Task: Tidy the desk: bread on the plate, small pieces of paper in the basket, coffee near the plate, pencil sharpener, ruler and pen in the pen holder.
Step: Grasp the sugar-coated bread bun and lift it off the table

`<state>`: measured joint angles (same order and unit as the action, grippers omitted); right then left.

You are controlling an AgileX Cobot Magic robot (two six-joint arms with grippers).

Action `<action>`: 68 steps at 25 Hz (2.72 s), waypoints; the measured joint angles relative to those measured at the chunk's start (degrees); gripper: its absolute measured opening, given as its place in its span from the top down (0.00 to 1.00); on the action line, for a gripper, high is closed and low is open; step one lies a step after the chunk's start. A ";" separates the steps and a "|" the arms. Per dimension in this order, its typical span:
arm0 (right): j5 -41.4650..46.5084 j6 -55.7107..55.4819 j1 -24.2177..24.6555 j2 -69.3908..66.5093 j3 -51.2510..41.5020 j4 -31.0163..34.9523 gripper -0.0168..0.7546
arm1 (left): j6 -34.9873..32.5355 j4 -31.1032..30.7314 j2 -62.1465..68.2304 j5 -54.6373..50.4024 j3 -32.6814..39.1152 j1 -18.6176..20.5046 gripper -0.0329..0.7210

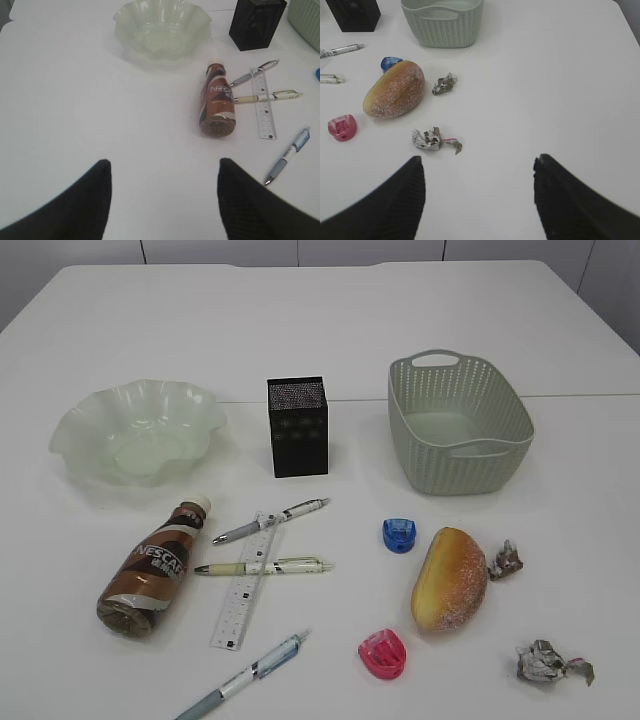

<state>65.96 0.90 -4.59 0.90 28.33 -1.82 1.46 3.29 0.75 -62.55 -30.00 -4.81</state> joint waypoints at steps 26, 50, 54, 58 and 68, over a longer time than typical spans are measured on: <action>0.00 0.00 0.00 0.00 0.00 0.00 0.32 | 0.00 0.00 0.00 0.00 0.00 0.00 0.30; 0.42 -12.42 0.00 -49.87 27.33 2.46 0.32 | 0.00 -2.72 38.95 0.91 -24.36 0.00 0.30; 0.42 -12.66 0.00 -56.30 28.33 3.64 0.32 | 0.00 -2.80 46.19 0.91 -29.93 0.00 0.30; 0.42 -12.70 0.00 -61.87 28.33 3.64 0.32 | 0.00 -2.80 51.39 0.79 -32.84 0.00 0.30; -0.80 -12.09 0.00 -71.31 29.47 11.69 0.32 | 0.00 -2.80 57.68 -1.16 -33.23 0.00 0.30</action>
<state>65.16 -11.20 -4.59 -70.41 57.79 9.87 1.46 0.50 58.44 -63.71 -63.23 -4.81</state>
